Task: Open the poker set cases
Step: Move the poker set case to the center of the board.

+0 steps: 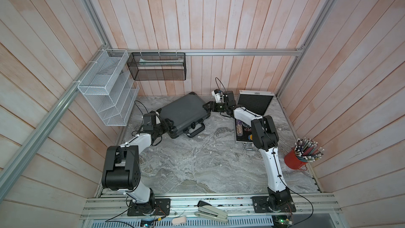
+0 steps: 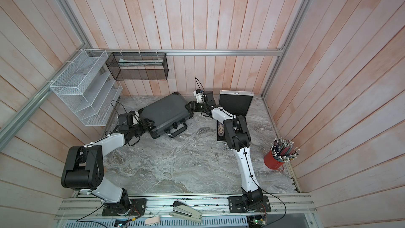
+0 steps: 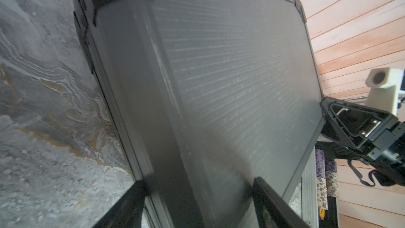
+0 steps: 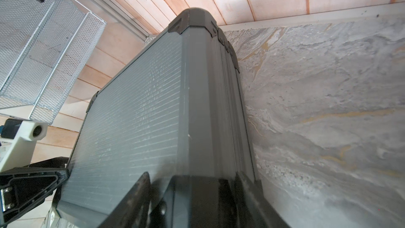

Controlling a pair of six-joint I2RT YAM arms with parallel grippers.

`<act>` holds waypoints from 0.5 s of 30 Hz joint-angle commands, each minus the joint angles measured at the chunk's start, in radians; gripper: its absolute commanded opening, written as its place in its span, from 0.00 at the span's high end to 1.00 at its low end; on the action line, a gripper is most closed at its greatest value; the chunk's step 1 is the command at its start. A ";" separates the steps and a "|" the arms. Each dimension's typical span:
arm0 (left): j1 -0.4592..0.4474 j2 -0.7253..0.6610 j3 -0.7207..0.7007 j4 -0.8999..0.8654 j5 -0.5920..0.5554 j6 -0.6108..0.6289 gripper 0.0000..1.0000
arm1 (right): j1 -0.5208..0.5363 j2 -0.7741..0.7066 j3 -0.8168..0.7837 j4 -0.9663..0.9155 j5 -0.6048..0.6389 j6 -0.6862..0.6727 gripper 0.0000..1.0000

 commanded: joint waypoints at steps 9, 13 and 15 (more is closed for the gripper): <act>-0.030 0.059 0.037 0.020 0.102 0.075 0.29 | 0.067 -0.007 -0.046 -0.113 -0.075 -0.039 0.40; -0.030 0.047 0.033 0.017 0.109 0.071 0.29 | 0.069 0.011 -0.013 -0.126 -0.076 -0.032 0.42; -0.031 0.046 0.030 0.017 0.119 0.070 0.29 | 0.078 0.011 -0.014 -0.124 -0.081 -0.031 0.45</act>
